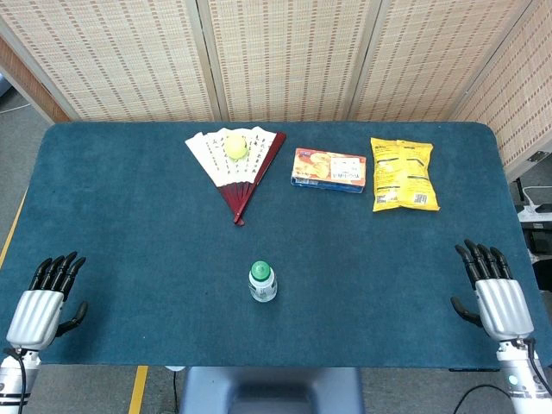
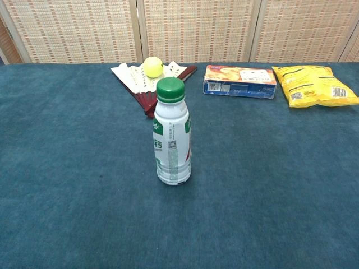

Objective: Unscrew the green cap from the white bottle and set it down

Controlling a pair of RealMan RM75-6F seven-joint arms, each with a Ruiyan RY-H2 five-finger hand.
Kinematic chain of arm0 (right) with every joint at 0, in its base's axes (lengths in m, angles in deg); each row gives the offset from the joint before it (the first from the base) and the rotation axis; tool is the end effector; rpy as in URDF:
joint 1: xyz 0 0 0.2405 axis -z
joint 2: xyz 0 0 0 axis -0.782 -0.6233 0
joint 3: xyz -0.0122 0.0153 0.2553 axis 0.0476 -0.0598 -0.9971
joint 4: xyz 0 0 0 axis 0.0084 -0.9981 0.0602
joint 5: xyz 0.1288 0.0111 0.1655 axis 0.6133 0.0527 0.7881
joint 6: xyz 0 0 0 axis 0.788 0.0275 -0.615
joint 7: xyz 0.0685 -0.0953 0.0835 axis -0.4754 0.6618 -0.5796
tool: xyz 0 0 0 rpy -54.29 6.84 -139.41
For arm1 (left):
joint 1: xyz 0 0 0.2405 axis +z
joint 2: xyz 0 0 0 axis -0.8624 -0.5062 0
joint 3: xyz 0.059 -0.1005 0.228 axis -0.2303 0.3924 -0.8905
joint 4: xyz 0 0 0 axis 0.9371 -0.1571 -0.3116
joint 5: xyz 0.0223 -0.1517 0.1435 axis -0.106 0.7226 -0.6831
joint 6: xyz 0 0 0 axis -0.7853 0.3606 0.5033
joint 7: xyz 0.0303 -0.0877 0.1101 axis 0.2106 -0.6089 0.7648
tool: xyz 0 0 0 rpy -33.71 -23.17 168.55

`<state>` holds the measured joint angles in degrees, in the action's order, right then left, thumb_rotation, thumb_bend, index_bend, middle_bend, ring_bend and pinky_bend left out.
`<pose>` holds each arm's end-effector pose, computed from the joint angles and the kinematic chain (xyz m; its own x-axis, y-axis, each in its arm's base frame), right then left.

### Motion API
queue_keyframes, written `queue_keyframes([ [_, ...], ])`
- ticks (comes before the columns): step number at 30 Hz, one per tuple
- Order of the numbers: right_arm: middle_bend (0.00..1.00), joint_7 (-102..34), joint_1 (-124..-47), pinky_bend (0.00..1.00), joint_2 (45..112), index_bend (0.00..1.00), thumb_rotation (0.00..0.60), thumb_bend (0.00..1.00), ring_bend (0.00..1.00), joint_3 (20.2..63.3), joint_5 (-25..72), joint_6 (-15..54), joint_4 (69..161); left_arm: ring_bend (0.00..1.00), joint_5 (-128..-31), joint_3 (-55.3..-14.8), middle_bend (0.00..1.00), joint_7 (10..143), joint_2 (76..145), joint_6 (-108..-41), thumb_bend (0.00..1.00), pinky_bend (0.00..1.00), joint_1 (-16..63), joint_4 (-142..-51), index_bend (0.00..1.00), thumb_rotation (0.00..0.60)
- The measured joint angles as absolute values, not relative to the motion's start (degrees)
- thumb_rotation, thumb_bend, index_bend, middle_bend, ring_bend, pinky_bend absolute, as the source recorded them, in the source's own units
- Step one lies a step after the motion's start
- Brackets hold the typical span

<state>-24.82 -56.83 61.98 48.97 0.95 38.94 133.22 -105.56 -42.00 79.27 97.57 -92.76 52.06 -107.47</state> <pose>-0.3065 -0.1841 0.1427 0.4770 -0.0261 0.8785 -0.8789 -0.0197 0.4766 -0.3229 0.1914 0.1261 0.4813 0.0450 0.8754 0.8756 -0.0708 -0.4778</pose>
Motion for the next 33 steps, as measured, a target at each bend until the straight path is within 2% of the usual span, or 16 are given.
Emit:
queue_keyframes([
  [4,0.00,-25.8,-56.6,0.00,61.8,0.00,0.600,0.17,0.00,48.9,0.3,39.9,133.3,0.00,-106.8,-42.3,0.00,74.8,97.8,-92.4,0.40,0.05,51.7,-106.5,0.00,0.600],
  [13,0.00,-27.7,-55.5,0.00,60.7,0.00,0.600,0.17,0.00,49.0,-0.9,42.2,134.1,0.00,-115.0,-45.2,0.00,53.5,98.4,-90.6,0.39,0.05,48.2,-104.9,0.00,0.600],
  [25,0.00,-28.1,-56.2,0.00,60.4,0.00,0.600,0.17,0.00,49.3,-0.6,39.8,134.6,0.00,-118.7,-46.0,0.00,65.3,101.0,-91.4,0.39,0.04,45.7,-106.3,0.00,0.600],
  [28,0.00,-29.0,-56.3,0.00,60.1,0.00,0.600,0.17,0.00,49.4,-0.6,39.6,134.6,0.00,-119.6,-46.1,0.00,60.1,103.2,-91.2,0.38,0.03,44.3,-105.6,0.00,0.600],
  [33,0.00,-30.0,-56.2,0.00,59.6,0.00,0.600,0.17,0.00,49.2,-0.5,39.8,134.5,0.00,-120.3,-46.0,0.00,42.0,109.8,-89.1,0.37,0.02,40.3,-103.4,0.00,0.600],
])
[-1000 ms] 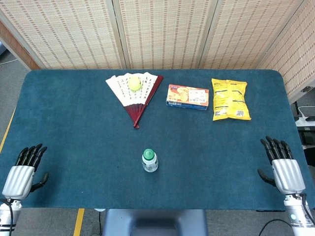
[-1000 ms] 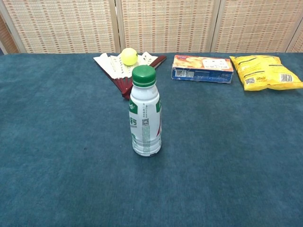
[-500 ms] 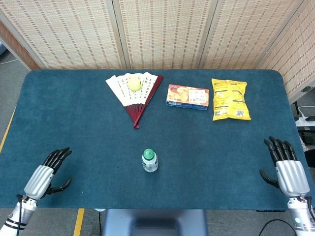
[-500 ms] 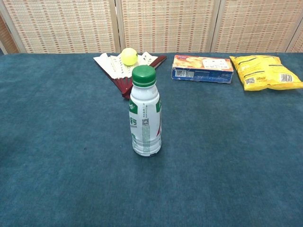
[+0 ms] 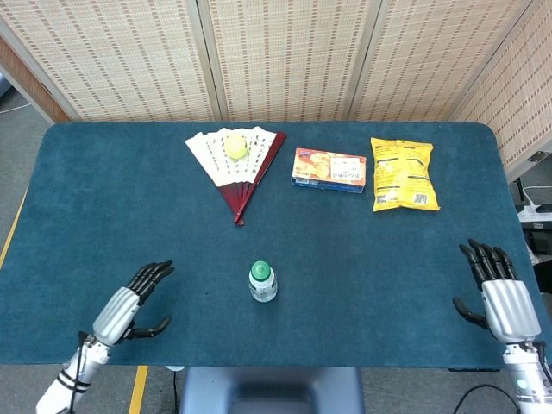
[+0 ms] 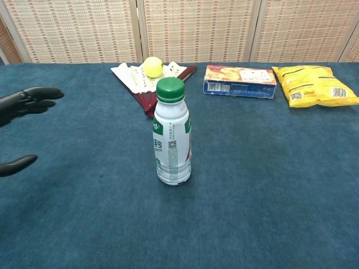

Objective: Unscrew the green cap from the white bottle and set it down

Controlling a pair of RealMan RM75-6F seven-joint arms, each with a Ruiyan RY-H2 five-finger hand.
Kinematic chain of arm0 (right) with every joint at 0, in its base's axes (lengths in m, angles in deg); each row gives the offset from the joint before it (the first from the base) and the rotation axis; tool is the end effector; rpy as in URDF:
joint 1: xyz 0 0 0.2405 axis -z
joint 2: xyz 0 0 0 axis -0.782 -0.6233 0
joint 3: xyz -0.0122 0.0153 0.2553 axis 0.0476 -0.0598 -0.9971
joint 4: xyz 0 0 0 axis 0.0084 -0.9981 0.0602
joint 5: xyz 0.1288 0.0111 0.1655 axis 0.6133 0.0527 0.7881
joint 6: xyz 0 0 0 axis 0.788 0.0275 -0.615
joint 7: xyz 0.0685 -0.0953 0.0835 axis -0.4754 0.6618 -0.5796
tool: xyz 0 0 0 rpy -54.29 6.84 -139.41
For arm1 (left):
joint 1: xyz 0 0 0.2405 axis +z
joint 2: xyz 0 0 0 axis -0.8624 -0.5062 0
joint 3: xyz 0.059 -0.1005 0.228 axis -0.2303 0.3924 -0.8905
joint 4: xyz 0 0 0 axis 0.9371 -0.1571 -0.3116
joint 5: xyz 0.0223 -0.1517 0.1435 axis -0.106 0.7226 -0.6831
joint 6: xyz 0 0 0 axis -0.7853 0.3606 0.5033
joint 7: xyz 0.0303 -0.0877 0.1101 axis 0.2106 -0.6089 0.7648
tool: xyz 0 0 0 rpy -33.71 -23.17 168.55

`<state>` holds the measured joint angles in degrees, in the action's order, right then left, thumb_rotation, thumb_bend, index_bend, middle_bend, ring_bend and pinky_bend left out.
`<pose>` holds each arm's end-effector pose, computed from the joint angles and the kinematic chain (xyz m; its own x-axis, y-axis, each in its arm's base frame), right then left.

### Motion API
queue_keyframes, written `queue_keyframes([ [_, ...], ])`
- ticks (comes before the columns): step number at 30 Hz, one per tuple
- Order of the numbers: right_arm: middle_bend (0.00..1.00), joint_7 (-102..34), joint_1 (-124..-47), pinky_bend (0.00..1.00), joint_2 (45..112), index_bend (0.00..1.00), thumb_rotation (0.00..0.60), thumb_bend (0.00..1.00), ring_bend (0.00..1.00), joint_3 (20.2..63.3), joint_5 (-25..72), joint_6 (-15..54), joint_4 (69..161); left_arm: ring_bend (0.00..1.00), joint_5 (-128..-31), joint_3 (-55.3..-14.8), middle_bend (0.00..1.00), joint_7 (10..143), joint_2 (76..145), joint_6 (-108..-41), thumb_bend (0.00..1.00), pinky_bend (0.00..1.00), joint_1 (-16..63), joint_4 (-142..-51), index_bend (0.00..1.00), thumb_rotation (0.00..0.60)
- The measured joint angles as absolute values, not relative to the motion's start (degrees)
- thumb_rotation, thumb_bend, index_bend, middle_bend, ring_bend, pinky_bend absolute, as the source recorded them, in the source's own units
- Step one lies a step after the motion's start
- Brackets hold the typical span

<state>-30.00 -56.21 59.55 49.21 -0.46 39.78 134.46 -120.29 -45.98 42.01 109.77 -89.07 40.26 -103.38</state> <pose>-0.3042 -0.1798 0.1544 0.4169 -0.0189 0.9088 -0.9087 -0.0315 0.4162 -0.2395 0.2182 0.0316 -0.1335 0.3786 0.9159 0.8890 -0.3626 0.2795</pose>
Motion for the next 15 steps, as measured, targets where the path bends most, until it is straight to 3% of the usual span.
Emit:
queue_keyframes([
  [6,0.00,-30.4,-56.2,0.00,59.4,0.00,0.600,0.17,0.00,49.2,-0.3,39.7,134.4,0.00,-119.3,-45.1,0.00,26.0,117.9,-83.9,0.37,0.02,33.9,-100.8,0.00,0.600],
  [15,0.00,-31.5,-56.8,0.00,59.1,0.00,0.600,0.17,0.00,49.1,0.5,37.9,134.4,0.00,-116.7,-44.4,0.00,12.6,121.1,-74.5,0.35,0.02,26.3,-100.4,0.00,0.600],
])
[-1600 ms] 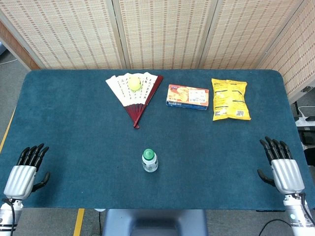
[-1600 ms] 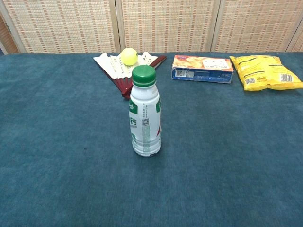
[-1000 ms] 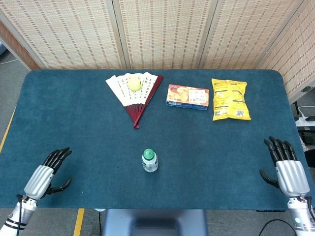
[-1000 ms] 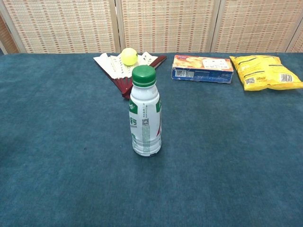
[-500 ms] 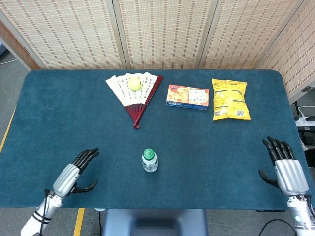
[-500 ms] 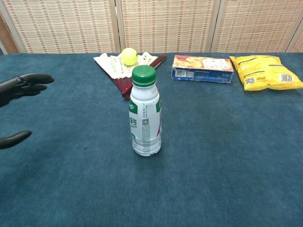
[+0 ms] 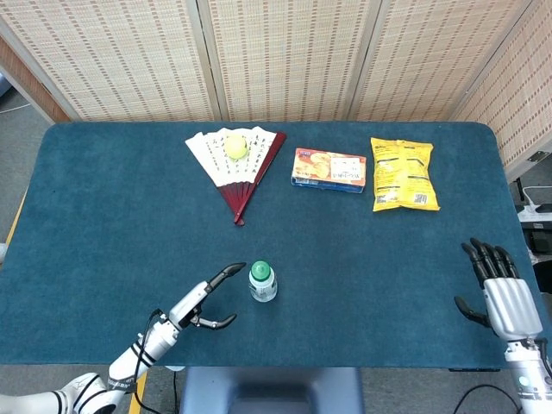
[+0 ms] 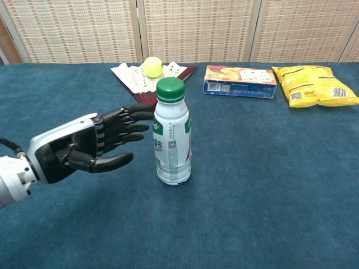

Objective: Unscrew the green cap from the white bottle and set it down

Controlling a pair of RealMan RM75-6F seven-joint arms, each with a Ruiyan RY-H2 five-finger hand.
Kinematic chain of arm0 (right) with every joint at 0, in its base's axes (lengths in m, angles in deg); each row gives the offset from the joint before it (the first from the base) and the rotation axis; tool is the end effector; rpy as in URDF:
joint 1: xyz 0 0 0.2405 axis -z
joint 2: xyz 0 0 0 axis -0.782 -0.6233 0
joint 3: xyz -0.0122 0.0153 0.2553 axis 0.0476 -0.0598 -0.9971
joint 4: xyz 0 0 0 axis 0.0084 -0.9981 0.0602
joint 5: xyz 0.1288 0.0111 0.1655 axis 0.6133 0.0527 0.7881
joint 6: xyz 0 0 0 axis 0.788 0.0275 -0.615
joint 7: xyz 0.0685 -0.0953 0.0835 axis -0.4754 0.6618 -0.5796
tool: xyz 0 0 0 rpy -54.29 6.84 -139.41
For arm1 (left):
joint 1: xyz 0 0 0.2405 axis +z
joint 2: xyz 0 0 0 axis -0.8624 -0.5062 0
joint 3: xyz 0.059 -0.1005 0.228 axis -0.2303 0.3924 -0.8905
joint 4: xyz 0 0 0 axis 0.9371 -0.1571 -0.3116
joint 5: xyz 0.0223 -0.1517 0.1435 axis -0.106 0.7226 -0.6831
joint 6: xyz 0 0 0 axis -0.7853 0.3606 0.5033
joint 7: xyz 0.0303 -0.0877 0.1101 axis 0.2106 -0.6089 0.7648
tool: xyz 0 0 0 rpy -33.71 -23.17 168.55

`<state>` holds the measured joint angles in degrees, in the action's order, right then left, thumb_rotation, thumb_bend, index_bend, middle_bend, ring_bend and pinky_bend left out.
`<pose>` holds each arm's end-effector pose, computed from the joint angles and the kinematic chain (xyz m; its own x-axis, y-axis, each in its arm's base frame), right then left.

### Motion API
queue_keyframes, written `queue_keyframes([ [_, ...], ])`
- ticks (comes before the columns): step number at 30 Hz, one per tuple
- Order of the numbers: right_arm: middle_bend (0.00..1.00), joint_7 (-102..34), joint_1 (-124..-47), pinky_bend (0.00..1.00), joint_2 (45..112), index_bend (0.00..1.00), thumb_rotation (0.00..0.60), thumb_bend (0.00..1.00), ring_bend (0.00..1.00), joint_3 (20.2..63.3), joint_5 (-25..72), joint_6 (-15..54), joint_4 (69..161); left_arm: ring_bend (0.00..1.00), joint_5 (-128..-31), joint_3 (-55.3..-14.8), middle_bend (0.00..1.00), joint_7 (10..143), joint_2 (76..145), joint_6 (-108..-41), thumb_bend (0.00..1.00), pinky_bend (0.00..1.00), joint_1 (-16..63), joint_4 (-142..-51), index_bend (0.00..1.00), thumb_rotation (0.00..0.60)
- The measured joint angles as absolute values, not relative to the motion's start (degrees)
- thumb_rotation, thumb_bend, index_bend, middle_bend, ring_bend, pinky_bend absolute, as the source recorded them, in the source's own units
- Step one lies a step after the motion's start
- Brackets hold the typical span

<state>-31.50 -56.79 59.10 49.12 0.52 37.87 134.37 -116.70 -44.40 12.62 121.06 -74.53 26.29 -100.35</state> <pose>-0.3073 -0.1832 0.1537 0.4004 -0.0470 0.9151 -0.9164 -0.0235 0.3997 -0.1667 0.2567 -0.0513 -0.4717 0.7069 0.5271 0.6994 -0.0640 0.7118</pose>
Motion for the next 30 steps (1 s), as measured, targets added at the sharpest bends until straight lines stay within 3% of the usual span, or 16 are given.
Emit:
queue_keyframes([
  [9,0.00,-32.8,-56.9,0.00,58.4,0.00,0.600,0.17,0.00,49.2,0.5,37.6,134.6,0.00,-116.0,-44.8,0.00,6.0,123.3,-70.1,0.33,0.02,20.2,-100.8,0.00,0.600],
  [19,0.00,-35.8,-57.1,0.00,57.0,0.00,0.600,0.17,0.00,50.3,-1.2,36.8,135.2,0.00,-111.5,-42.5,0.00,13.8,128.1,-69.9,0.33,0.00,19.9,-94.9,0.00,0.600],
  [30,0.00,-36.6,-57.2,0.00,56.6,0.00,0.600,0.17,0.00,50.7,-1.5,36.5,135.3,0.00,-110.8,-42.5,0.00,13.2,130.2,-70.4,0.33,0.00,19.1,-93.3,0.00,0.600],
])
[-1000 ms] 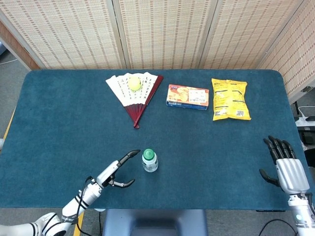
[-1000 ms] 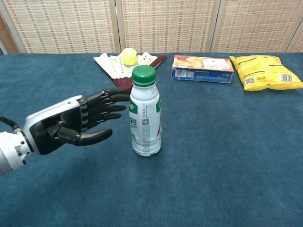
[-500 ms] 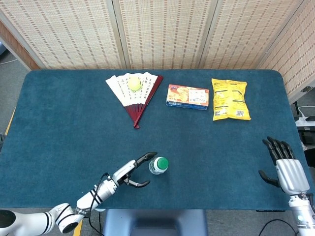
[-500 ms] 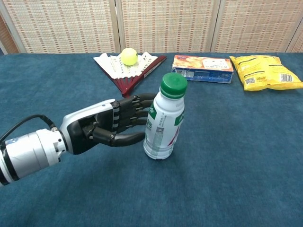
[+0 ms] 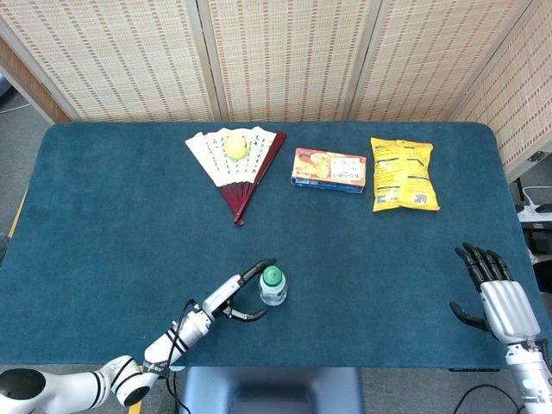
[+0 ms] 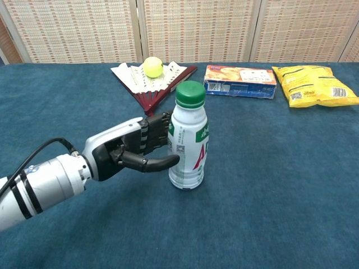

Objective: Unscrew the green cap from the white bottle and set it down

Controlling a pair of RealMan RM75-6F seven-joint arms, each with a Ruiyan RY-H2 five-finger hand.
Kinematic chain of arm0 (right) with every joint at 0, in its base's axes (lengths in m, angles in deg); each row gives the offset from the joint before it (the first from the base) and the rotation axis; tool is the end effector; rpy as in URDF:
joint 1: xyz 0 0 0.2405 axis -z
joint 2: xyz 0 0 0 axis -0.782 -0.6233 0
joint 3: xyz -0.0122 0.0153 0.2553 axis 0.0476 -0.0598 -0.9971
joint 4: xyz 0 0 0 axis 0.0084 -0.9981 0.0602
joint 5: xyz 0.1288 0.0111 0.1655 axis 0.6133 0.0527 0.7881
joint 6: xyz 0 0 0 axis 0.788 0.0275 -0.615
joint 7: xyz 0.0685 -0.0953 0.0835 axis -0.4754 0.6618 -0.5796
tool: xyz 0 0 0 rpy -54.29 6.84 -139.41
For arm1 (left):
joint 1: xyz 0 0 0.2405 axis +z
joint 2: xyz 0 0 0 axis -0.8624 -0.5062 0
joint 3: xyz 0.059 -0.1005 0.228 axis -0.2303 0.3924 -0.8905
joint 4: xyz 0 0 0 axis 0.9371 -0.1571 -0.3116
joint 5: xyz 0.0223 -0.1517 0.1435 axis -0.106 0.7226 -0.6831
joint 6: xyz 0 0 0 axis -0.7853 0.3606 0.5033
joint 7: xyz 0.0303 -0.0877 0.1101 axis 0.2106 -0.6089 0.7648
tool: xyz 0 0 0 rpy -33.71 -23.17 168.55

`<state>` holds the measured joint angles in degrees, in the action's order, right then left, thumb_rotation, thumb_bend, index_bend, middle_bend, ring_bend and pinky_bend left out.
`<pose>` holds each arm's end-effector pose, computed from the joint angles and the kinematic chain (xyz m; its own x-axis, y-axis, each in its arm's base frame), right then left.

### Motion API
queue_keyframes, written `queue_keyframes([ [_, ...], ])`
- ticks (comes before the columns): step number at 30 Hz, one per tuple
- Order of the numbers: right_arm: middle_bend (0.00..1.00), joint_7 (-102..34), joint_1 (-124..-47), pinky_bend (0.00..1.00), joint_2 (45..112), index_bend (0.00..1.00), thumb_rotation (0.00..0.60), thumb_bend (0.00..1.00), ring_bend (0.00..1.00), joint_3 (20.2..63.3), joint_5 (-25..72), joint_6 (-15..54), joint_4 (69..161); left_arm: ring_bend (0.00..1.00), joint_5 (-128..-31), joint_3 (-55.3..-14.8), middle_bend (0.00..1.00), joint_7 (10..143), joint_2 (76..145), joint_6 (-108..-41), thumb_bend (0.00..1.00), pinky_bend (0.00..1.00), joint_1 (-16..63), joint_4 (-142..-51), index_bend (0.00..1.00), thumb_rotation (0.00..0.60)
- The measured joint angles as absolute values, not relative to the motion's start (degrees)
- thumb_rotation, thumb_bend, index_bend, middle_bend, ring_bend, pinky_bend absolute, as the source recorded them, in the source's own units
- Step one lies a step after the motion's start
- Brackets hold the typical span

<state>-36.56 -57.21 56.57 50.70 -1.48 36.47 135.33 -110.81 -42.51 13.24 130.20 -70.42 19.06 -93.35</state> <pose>-0.3056 -0.1790 0.1575 0.3505 -0.0977 0.9314 -0.9364 -0.0549 0.3466 -0.1287 0.2790 -0.0957 -0.4622 0.7298 0.5037 0.6968 -0.0525 0.7153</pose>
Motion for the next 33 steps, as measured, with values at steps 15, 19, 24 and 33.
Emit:
queue_keyframes([
  [15,0.00,-37.8,-57.3,0.00,56.0,0.00,0.600,0.17,0.00,50.8,-1.6,36.4,135.3,0.00,-109.0,-41.1,0.00,13.2,133.6,-68.7,0.32,0.00,17.1,-92.0,0.00,0.600],
  [19,0.00,-38.1,-57.2,0.00,55.8,0.00,0.600,0.17,0.00,50.9,-1.8,36.6,135.4,0.00,-107.3,-39.9,0.00,14.4,135.1,-67.1,0.32,0.00,16.4,-90.8,0.00,0.600],
  [24,0.00,-38.6,-57.2,0.00,55.6,0.00,0.600,0.17,0.00,50.9,-1.8,36.6,135.2,0.00,-106.0,-38.8,0.11,15.5,136.9,-66.4,0.31,0.00,15.9,-89.2,0.15,0.600],
  [33,0.00,-38.7,-57.5,0.00,55.7,0.00,0.600,0.17,0.00,51.0,-2.0,36.2,135.2,0.02,-102.3,-36.2,0.38,18.6,139.7,-66.5,0.41,0.00,16.4,-86.5,0.39,0.600],
])
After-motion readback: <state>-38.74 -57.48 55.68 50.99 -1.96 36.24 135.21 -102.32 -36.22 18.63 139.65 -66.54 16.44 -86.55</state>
